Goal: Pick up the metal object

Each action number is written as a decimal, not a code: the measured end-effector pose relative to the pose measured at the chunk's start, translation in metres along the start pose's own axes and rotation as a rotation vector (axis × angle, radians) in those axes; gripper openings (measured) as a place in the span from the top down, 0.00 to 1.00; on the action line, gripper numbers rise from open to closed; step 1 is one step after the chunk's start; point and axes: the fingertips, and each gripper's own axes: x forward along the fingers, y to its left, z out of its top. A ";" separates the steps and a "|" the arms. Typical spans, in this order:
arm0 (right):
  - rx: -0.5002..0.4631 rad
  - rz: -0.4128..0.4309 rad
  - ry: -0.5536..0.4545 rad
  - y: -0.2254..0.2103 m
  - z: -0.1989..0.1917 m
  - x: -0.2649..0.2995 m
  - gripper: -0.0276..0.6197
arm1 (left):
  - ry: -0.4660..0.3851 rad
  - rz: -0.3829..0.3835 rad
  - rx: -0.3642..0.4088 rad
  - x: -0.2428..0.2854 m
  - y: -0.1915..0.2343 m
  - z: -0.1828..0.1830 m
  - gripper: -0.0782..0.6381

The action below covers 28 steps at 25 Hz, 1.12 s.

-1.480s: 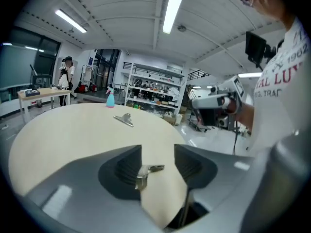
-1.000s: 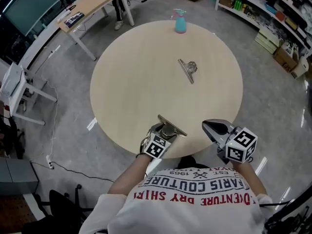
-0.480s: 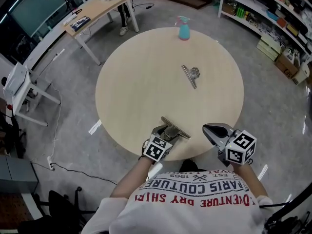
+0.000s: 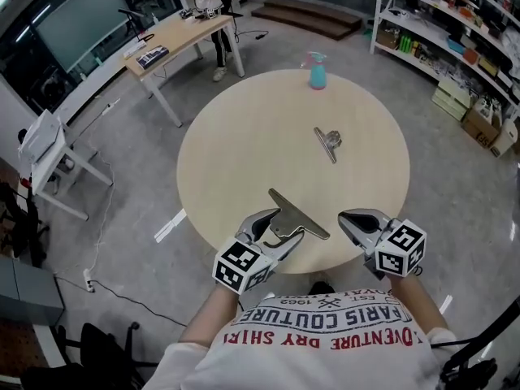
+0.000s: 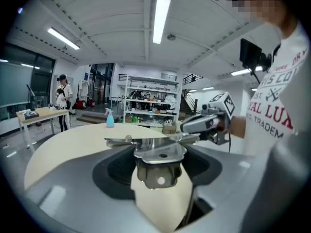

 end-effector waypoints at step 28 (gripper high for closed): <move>-0.123 -0.051 -0.043 0.252 -0.082 -0.164 0.95 | -0.153 -0.061 0.000 -0.183 -0.231 -0.050 0.49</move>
